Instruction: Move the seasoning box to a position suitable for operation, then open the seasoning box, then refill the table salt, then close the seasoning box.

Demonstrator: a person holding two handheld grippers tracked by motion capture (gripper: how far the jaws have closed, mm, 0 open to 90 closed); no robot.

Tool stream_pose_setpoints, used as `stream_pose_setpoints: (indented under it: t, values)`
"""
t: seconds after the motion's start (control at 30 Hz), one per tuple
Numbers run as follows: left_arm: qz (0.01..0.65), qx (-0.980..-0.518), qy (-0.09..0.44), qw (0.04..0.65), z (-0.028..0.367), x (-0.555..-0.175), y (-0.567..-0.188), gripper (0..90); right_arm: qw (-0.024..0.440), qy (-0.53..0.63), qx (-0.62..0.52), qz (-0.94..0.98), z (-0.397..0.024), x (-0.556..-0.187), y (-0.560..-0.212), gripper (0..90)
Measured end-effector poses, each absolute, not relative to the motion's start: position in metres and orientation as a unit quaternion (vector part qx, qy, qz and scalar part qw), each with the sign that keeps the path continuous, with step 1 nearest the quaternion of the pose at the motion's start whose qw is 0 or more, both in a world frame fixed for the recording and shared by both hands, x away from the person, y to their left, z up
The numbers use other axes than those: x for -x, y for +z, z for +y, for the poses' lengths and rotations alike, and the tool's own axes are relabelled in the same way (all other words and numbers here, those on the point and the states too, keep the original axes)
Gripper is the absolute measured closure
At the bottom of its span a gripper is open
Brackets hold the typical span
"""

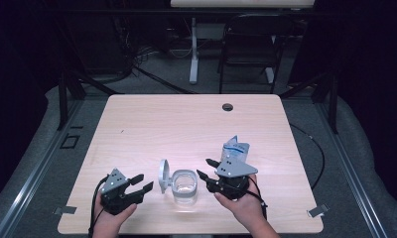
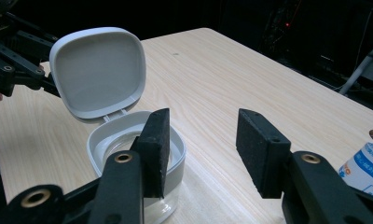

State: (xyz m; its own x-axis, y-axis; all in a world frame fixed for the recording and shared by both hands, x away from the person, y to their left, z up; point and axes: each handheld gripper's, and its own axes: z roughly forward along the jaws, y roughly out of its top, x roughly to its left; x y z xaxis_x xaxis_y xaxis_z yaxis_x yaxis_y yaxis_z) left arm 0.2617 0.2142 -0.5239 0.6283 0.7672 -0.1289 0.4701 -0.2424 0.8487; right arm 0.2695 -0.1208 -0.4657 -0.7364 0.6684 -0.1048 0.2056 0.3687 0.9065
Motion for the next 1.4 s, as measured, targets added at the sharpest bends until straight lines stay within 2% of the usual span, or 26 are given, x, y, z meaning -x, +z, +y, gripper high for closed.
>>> stream_pose_setpoints:
  t: [0.33,1.4]
  values:
    - [0.400,-0.772,0.160,0.466,0.213,-0.262,-0.523,51.5,0.240,0.495,-0.277,0.788,-0.125,-0.270,-0.467,51.0]
    - [0.405,-0.768,0.164,0.468,0.214,-0.265,-0.521,51.2,0.278,0.479,-0.359,0.752,-0.208,-0.264,-0.477,48.2]
